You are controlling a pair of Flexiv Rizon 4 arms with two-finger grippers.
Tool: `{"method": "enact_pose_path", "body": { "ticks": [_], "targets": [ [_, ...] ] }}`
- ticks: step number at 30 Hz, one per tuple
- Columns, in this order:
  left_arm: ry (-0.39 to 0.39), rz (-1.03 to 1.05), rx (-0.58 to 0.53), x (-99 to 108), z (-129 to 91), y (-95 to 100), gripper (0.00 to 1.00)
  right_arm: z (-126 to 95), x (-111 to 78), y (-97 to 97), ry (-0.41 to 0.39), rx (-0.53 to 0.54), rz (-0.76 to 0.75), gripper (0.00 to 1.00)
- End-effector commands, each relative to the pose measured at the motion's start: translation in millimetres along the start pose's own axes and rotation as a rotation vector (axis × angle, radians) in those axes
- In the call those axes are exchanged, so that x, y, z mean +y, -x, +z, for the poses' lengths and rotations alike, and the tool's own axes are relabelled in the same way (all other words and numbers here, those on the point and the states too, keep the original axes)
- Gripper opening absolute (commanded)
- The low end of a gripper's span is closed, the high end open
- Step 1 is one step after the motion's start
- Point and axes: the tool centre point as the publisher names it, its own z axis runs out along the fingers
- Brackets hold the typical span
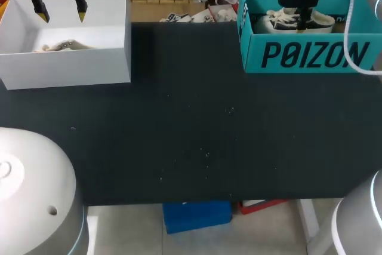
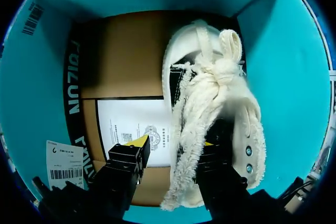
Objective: Take the shoe out of the shoebox, open the shoe tongue, remove and reinsert the insole, then place the shoe into the shoebox
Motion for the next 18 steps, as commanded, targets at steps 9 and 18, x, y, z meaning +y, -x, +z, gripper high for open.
{"method": "enact_pose_path", "body": {
  "ticks": [9, 18],
  "targets": [
    [0.002, -0.001, -0.001, 0, -1, -0.1, 1.00, 18, 2.3, 9.2, -0.022, -0.010, 0.023, 0.00],
    [0.002, -0.001, -0.001, 0, -1, -0.1, 1.00, -7, -2.2, 6.6, -0.036, -0.034, 0.018, 0.00]
  ]
}}
